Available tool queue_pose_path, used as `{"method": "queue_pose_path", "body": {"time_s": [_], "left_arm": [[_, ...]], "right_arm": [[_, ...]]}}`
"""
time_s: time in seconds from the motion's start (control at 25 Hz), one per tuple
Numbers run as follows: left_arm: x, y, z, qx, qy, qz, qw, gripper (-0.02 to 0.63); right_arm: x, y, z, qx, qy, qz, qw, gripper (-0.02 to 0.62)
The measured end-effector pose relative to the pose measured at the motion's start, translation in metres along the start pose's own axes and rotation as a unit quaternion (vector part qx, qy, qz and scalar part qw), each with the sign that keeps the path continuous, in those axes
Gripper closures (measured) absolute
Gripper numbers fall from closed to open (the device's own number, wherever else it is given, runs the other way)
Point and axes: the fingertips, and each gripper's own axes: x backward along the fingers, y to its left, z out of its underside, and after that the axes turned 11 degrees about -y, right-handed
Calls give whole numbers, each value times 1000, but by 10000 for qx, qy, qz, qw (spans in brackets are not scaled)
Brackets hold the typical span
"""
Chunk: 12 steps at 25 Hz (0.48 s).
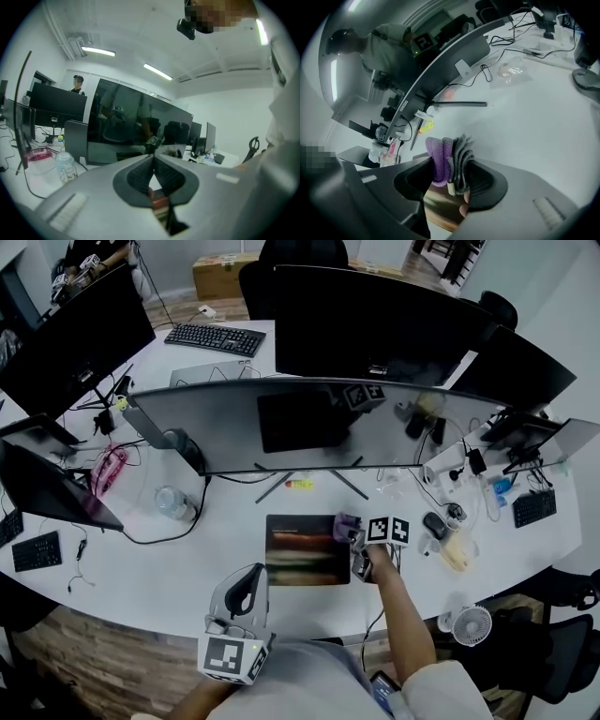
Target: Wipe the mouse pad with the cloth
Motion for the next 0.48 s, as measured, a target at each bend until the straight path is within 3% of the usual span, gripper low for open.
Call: {"method": "queue_pose_path", "body": {"time_s": [0.28,0.48], "left_arm": [[5,-1,3,21,43,2,10000,606],[5,-5,2,68,15,18,10000,606]], "right_arm": [[8,-10,-2,138,-47,145,9998,393],[16,-12,-1,578,-76,364,9976,393]]}}
